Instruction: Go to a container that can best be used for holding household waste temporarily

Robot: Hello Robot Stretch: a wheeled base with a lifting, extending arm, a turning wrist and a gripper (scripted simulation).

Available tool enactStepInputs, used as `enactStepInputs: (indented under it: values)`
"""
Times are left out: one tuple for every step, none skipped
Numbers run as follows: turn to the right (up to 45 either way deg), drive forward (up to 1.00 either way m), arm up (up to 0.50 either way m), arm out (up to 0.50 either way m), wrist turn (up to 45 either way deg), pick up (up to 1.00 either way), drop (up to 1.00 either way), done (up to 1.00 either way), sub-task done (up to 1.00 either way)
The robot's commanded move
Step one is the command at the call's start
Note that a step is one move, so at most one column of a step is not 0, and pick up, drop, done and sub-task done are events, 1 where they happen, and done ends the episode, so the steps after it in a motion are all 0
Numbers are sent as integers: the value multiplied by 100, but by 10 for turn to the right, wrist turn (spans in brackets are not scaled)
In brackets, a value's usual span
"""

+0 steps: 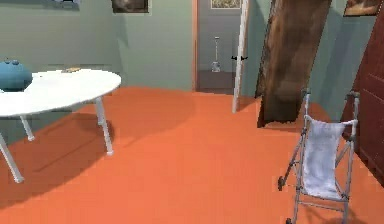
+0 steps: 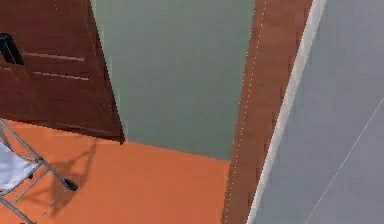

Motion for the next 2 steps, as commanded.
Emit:
enactStepInputs:
  values:
    - [0,100,0,0,0,0,0,0,0]
    - [0,100,0,0,0,0,0,0,0]
